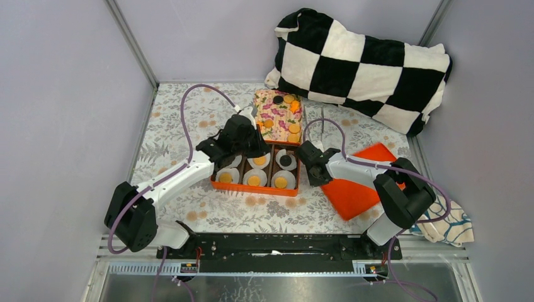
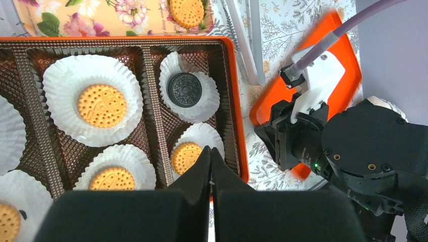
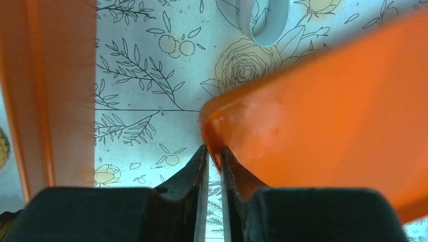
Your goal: Pack the cookies
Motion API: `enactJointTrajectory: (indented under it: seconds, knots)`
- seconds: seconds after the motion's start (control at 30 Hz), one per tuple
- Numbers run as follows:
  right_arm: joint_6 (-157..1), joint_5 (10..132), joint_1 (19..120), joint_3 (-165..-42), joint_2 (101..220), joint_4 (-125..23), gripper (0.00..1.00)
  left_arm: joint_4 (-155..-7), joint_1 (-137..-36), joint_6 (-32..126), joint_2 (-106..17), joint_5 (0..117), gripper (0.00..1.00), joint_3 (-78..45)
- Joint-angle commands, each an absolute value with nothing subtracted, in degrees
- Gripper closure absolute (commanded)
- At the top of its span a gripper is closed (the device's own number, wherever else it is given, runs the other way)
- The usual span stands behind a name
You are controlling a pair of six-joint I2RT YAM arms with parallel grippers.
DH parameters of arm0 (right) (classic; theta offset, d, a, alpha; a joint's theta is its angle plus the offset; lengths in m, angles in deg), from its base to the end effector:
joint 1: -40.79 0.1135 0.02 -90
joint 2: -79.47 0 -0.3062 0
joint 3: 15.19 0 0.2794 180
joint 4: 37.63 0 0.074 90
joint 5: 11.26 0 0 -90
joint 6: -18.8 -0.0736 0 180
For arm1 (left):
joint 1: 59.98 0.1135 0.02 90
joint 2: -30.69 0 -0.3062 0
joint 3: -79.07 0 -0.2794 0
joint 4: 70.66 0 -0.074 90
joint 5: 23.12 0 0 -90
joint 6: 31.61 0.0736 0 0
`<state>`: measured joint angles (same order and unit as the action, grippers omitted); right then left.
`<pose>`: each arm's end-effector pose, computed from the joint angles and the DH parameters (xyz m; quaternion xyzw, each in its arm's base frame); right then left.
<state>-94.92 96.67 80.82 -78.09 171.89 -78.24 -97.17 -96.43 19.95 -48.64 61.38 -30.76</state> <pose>0.2634 0.1917 0.1463 -0.1114 0.9669 -0.0404 0.2258 0.2844 -0.2188 0.2841 0.0065 0.8889 -0.3112 0.3361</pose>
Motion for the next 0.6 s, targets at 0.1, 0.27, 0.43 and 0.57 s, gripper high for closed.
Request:
enactJointTrajectory:
  seconds: [0.1, 0.27, 0.43, 0.57]
  knots:
    - [-95.9, 97.9, 80.8, -78.3, 171.2, -80.6, 0.92, -97.4, -96.6, 21.3, -47.7, 62.5, 1.0, -31.6]
    - [-95.6, 98.1, 80.8, -78.8, 167.4, -82.4, 0.98, -96.7, -96.6, 21.0, -47.9, 60.9, 1.0, -32.4]
    - [-95.0, 97.5, 80.8, -80.7, 162.2, -83.4, 1.0, -94.6, -96.6, 21.1, -48.4, 58.0, 0.93, -33.0]
    - [-92.9, 95.0, 80.9, -83.9, 157.3, -85.4, 1.0, -91.2, -96.6, 22.5, -50.1, 54.1, 0.78, -32.6]
